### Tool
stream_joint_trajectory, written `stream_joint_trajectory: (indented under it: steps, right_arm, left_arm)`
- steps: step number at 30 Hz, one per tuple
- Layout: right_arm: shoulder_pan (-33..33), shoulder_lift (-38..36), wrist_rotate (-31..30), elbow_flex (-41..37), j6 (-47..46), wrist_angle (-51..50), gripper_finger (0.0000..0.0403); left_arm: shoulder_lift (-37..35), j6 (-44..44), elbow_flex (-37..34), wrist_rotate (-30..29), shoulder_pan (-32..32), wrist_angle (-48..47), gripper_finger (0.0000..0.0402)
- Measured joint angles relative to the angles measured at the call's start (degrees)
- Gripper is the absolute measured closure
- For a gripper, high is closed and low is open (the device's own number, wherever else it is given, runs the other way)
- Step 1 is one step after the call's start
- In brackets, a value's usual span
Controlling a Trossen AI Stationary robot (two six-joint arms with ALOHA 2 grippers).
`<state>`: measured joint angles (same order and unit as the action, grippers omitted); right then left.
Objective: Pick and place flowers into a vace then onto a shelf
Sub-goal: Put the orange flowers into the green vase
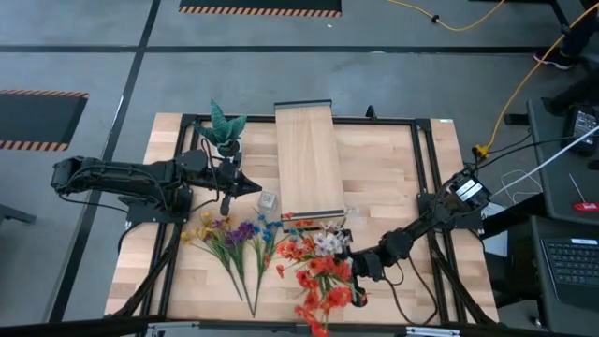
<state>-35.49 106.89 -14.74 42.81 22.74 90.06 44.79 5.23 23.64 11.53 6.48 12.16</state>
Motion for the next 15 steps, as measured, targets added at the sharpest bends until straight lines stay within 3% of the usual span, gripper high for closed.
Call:
stream_joint_trajectory:
  steps: [15]
  right_arm:
    - [1.16,0.00,-0.19,0.00,0.03,-2.18,0.0403]
  left_arm:
    - [-0.02,0.00,0.00,0.04,0.00,-0.01,0.0398]
